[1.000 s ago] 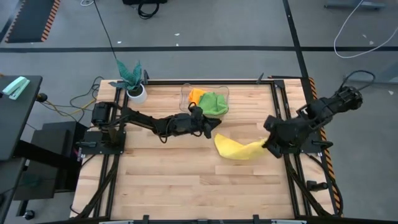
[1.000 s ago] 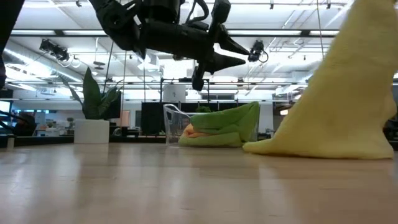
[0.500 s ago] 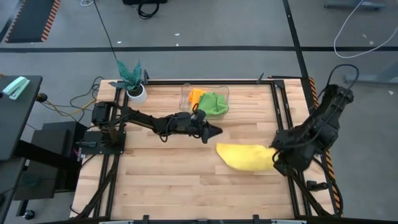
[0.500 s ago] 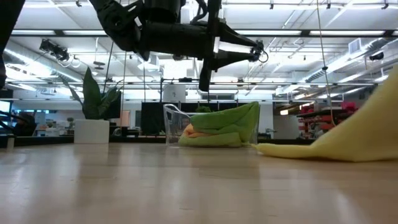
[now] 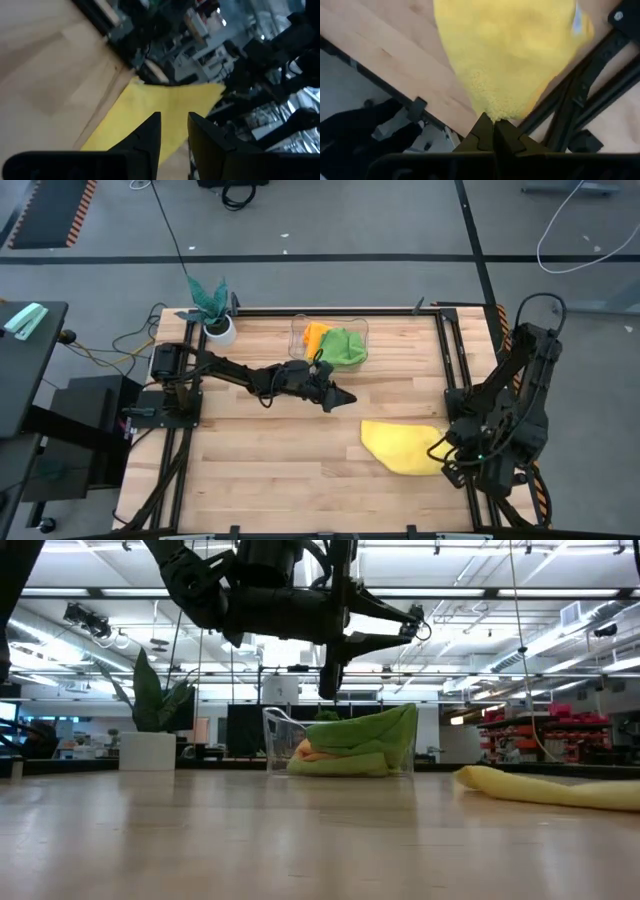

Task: Fold microfiber towels
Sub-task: Fold the yellow microfiber cloth

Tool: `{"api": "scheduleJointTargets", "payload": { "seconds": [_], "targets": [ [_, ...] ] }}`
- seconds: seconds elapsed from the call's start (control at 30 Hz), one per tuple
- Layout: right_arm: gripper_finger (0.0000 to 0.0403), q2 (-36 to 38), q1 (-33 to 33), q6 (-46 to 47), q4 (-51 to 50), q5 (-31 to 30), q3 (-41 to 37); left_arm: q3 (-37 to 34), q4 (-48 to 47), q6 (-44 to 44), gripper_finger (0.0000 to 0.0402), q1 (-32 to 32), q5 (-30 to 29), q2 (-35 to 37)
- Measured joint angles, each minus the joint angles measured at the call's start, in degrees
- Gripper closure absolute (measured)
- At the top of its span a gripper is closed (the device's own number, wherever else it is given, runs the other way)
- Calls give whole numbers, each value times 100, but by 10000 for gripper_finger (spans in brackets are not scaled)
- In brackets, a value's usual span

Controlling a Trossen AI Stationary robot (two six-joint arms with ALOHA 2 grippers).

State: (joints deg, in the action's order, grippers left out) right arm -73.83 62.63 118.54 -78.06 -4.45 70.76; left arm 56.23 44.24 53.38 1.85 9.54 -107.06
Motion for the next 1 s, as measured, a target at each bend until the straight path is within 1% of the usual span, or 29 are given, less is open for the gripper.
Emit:
{"api": "scheduleJointTargets", "payload": {
  "seconds": [0.07,0.17,0.23,0.43,0.53,0.63,0.73,0.83,0.9,1.0],
  "targets": [
    [403,-46,-78,-4,0,-111,-2,19,67,25,296,0,120,-93],
    [403,12,-279,-74,25,-639,-4,13,48,153,296,-4,410,-144],
    [403,128,-450,-262,42,-969,-4,24,137,151,297,-54,430,-198],
    [403,527,-1295,-1455,17,-1602,-4,20,298,153,298,-220,468,-208],
    [403,759,-1807,-2159,10,-1867,-4,17,603,155,299,-319,434,-208],
    [403,1006,-2379,-2999,22,-1894,-4,19,824,154,298,-475,66,-208],
    [403,1215,-3009,-3989,228,-1866,-4,20,1238,120,300,-687,-476,-206],
    [403,1404,-3720,-5064,687,-1602,-4,166,1211,-226,303,-939,-891,-208],
    [403,1445,-4198,-5759,1086,-1282,-4,420,991,-601,303,-1101,-1187,-208],
    [403,1398,-4819,-6697,1552,-569,-3,895,-35,-1189,303,-1320,-1707,-207]
  ]
}}
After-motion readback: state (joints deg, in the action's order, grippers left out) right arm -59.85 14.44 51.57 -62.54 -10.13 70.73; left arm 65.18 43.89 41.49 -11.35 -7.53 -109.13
